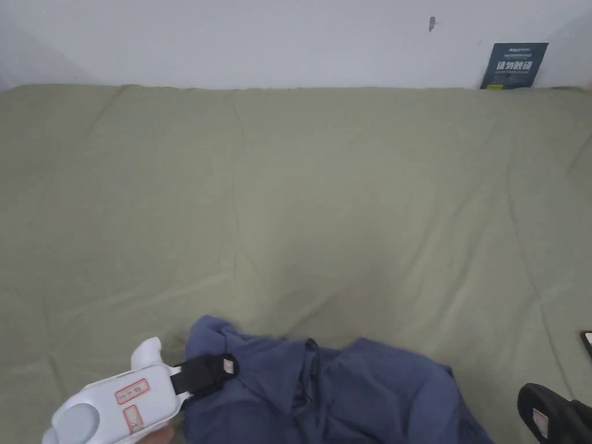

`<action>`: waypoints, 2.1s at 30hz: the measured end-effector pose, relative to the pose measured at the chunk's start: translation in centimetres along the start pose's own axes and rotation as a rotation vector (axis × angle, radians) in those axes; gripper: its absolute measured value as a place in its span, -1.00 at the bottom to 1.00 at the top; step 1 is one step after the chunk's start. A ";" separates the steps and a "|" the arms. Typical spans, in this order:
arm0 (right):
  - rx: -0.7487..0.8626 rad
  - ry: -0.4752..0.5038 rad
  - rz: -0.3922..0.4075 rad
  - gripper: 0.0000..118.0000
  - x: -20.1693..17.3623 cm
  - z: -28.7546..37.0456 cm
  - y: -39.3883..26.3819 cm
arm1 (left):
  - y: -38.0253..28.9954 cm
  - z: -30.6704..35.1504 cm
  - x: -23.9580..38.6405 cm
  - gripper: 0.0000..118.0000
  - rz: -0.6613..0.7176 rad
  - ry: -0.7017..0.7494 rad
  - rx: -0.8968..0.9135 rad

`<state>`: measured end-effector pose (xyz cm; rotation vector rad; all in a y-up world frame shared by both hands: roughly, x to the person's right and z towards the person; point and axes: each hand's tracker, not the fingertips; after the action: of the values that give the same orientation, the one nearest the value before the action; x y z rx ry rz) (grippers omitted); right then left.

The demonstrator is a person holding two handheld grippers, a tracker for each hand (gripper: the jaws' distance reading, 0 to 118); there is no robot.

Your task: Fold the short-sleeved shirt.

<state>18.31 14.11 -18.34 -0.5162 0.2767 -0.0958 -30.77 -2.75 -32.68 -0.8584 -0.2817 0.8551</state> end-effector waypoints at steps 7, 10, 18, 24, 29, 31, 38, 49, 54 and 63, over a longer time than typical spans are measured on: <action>0.019 0.031 0.023 -1.00 -1.0 0.5 -0.1 | 3.2 6.5 1.8 -0.76 -0.229 0.448 0.074; 0.016 0.049 0.021 -1.00 -1.4 0.5 -0.4 | 1.6 5.8 5.9 -0.76 -0.384 0.450 0.048; 0.033 0.026 0.038 -1.00 -1.0 2.2 -1.0 | -7.5 -5.6 18.2 -0.76 -0.696 0.469 -0.012; 0.048 -0.004 0.016 -1.00 0.7 3.5 -1.2 | -11.4 -11.4 16.6 -0.05 -0.752 0.519 -0.071; 0.061 -0.016 0.017 -1.00 1.4 3.8 -1.1 | -8.7 -5.0 17.2 1.00 -0.594 0.173 -0.078; 0.067 -0.015 0.013 -1.00 1.4 3.7 -1.1 | -7.6 -1.0 17.5 1.00 -0.553 0.084 -0.051; 0.040 0.013 -0.020 -1.00 1.1 2.5 -1.9 | -2.5 3.0 11.0 0.93 -0.140 -0.159 0.029; -0.010 -0.027 -0.039 -1.00 2.8 2.4 -2.3 | -11.1 -13.6 12.1 -0.84 -0.056 -0.088 -0.246; -0.056 0.022 -0.030 -1.00 2.9 0.4 -1.4 | -9.7 -10.3 13.3 -0.83 -0.071 -0.079 -0.209; -0.337 0.624 -0.395 -1.00 -0.3 -20.2 -4.4 | -5.2 2.3 11.1 -0.61 -0.237 -0.026 -0.051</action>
<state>12.23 0.78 -32.88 -0.8673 0.8067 -0.6080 -22.02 5.02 -28.42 -0.8428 -0.4215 0.6407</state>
